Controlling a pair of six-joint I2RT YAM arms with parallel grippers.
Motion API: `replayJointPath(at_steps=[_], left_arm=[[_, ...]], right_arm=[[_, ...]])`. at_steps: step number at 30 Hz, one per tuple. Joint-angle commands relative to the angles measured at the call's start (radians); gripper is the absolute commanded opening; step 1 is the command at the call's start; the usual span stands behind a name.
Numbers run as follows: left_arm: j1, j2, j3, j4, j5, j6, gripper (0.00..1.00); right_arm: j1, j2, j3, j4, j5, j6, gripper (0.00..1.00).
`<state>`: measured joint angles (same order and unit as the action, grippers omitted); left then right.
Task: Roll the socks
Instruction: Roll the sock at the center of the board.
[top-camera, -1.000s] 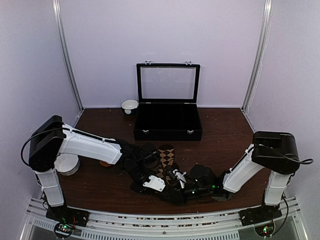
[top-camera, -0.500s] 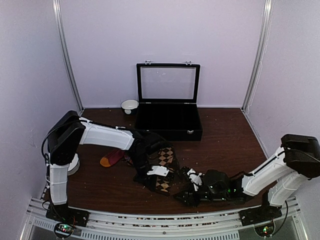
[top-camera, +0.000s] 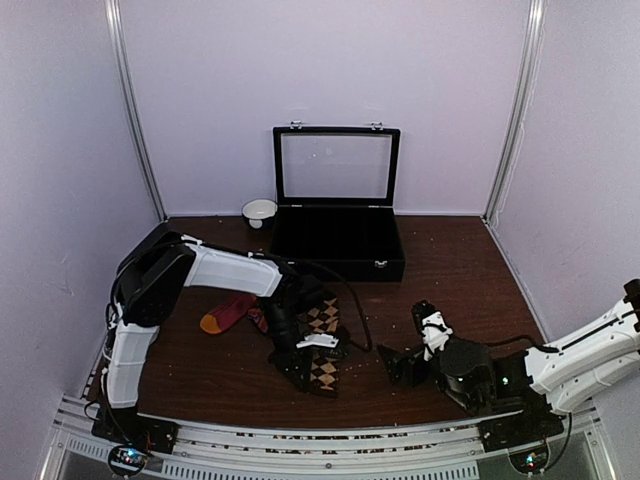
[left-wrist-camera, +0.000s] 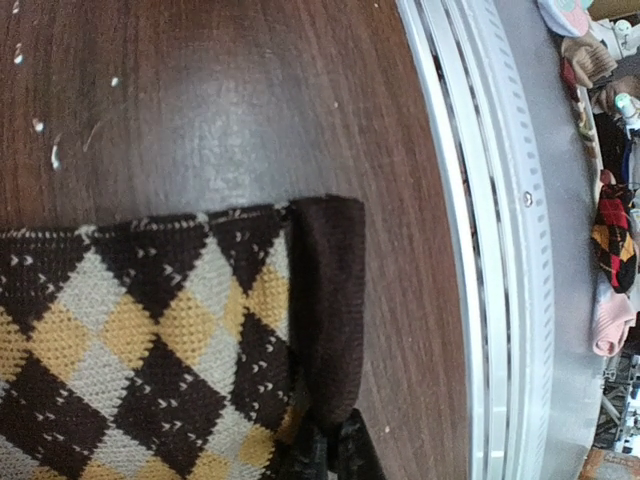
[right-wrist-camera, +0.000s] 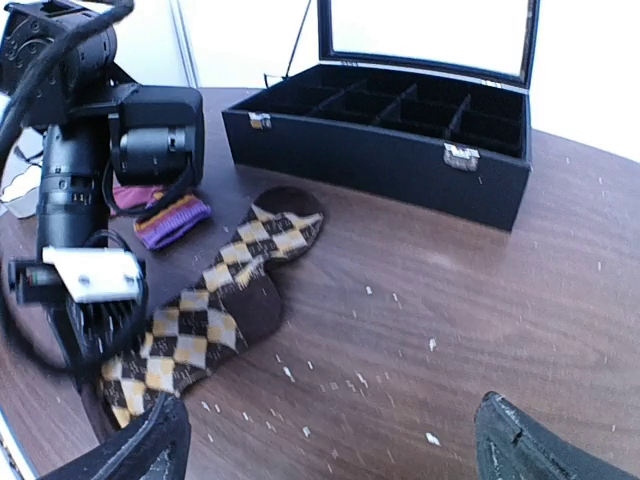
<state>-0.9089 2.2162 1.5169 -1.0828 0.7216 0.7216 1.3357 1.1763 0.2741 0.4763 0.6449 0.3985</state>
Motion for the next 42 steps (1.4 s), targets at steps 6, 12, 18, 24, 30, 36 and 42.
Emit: replayJointPath(at_steps=[6,12,18,24,30,36,42], left_arm=[[0.039,0.074,-0.008,-0.052,0.012,-0.028,0.0],[0.052,0.096,0.007,-0.075,0.028,-0.044,0.0],[0.06,0.148,0.054,-0.114,0.017,-0.07,0.0],[0.062,0.175,0.083,-0.119,-0.002,-0.102,0.0],[0.062,0.174,0.086,-0.127,-0.007,-0.09,0.0],[0.062,0.176,0.094,-0.126,-0.016,-0.088,0.0],[0.062,0.18,0.114,-0.126,-0.027,-0.098,0.06]], right_arm=[[0.062,0.096,0.008,0.025,-0.178,-0.127,0.99],[0.174,0.315,0.16,-0.03,-0.21,-0.285,0.82],[0.178,0.464,0.306,-0.024,-0.328,-0.399,0.67],[0.139,0.558,0.395,-0.038,-0.415,-0.458,0.53],[0.061,0.593,0.399,-0.028,-0.504,-0.461,0.47],[0.033,0.62,0.411,-0.043,-0.577,-0.459,0.32],[0.032,0.629,0.413,-0.048,-0.593,-0.455,0.21]])
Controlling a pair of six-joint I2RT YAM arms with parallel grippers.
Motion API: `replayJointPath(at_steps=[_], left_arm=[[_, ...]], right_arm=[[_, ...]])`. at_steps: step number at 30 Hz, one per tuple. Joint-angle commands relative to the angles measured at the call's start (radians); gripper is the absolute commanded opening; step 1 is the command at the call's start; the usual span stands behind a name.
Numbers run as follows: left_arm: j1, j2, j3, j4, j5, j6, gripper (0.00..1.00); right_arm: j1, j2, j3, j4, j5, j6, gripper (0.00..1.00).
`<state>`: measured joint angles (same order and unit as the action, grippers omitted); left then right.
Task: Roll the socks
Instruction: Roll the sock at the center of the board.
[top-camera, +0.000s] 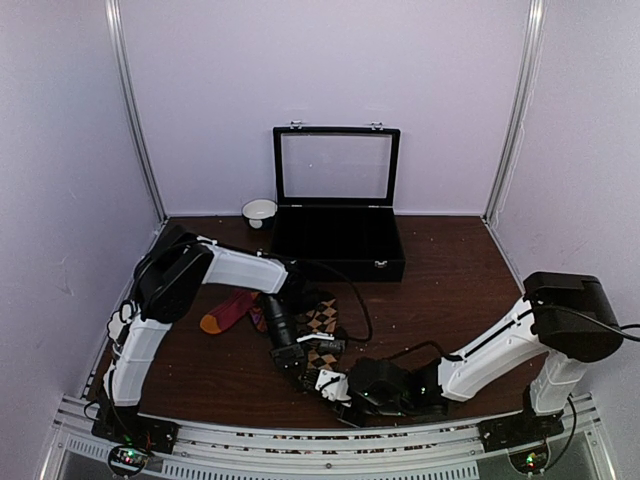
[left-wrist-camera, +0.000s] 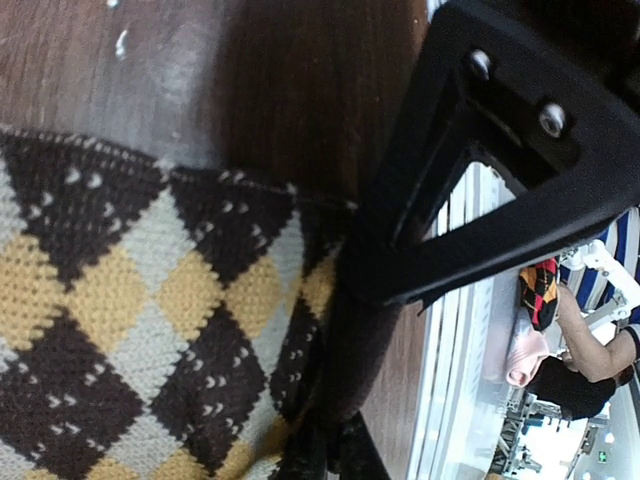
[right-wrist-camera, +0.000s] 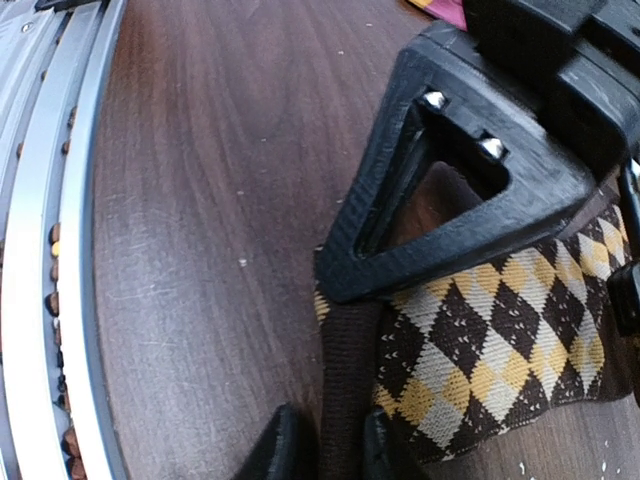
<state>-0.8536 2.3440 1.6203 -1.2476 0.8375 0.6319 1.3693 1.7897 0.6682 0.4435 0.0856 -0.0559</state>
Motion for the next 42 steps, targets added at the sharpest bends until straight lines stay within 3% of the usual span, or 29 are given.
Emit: replayJointPath(at_steps=[1,6,10,19,25,38,42], left_arm=[[0.006,0.052,0.014,0.039,-0.145,-0.01,0.1],[0.008,-0.019,-0.045,0.116,-0.192,-0.022,0.37],[0.014,-0.159,-0.156,0.224,-0.231,-0.014,0.46],[0.014,-0.415,-0.348,0.425,-0.302,0.043,0.48],[-0.034,-0.536,-0.449,0.527,-0.281,0.107,0.47],[-0.152,-0.533,-0.538,0.672,-0.38,0.112,0.46],[-0.156,-0.514,-0.544,0.696,-0.42,0.112,0.39]], right_arm=[[-0.001,0.017,0.019,-0.018,-0.037,0.003,0.17],[-0.027,0.023,0.012,-0.022,-0.077,0.073,0.0],[-0.089,0.017,-0.015,0.005,-0.199,0.191,0.0],[-0.148,0.049,-0.075,0.105,-0.363,0.427,0.0],[-0.193,0.087,-0.052,0.067,-0.464,0.529,0.0],[-0.253,0.154,0.004,0.01,-0.575,0.673,0.0],[-0.256,0.166,0.001,0.041,-0.585,0.701,0.0]])
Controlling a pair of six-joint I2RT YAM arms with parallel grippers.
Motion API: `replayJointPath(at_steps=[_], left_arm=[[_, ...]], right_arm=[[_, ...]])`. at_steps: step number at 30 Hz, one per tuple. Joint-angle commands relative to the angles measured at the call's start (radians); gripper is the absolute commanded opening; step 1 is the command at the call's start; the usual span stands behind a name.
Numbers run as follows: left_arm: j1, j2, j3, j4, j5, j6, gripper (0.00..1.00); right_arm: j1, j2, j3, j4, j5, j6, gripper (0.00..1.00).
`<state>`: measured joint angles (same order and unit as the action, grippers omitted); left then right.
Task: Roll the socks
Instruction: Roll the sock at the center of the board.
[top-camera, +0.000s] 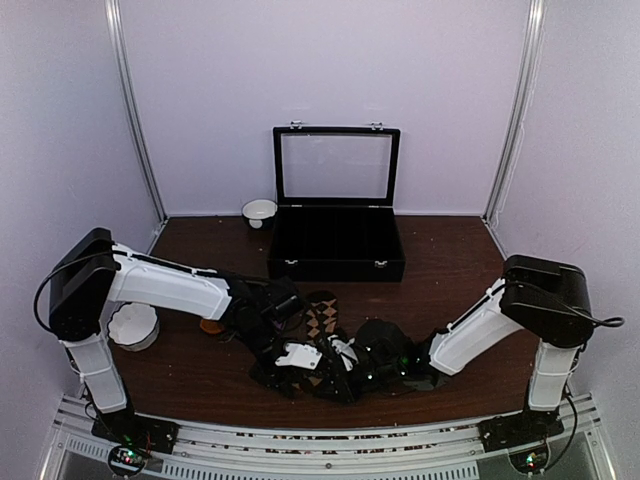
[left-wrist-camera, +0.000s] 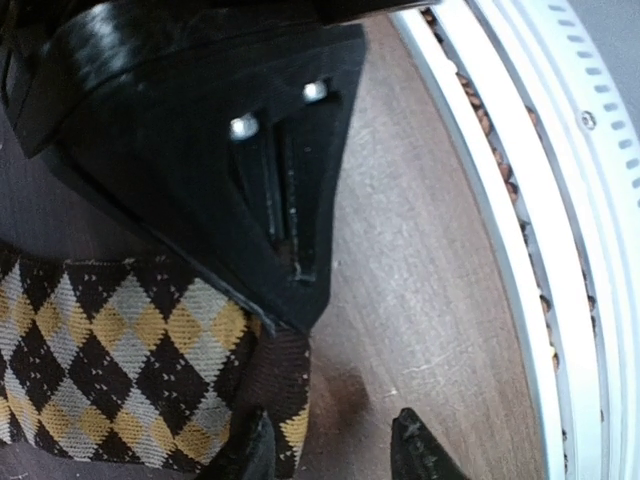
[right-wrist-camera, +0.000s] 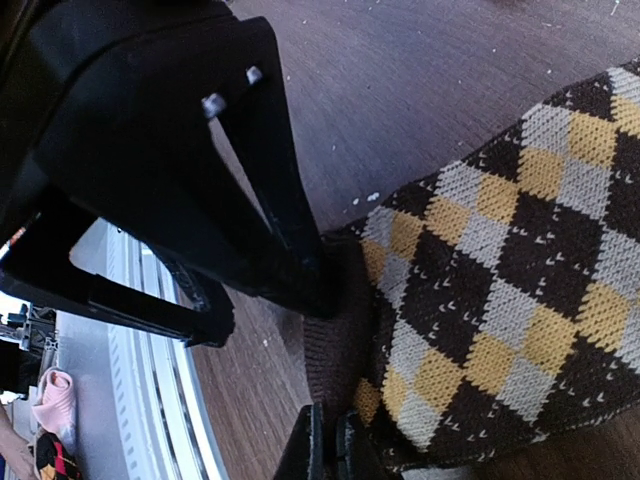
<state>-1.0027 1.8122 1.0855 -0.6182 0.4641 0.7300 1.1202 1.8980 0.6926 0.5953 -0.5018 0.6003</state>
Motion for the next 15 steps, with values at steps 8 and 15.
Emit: replayJointPath(at_steps=[8,15], left_arm=[[-0.007,0.058,-0.009,0.078,-0.14,0.027,0.29],[-0.006,0.102,0.015,0.008,-0.173,0.051,0.12]], right_arm=[[-0.012,0.06,-0.042,-0.07,-0.017,0.087,0.0],[-0.021,0.029,-0.089,-0.011,-0.002,0.119,0.15]])
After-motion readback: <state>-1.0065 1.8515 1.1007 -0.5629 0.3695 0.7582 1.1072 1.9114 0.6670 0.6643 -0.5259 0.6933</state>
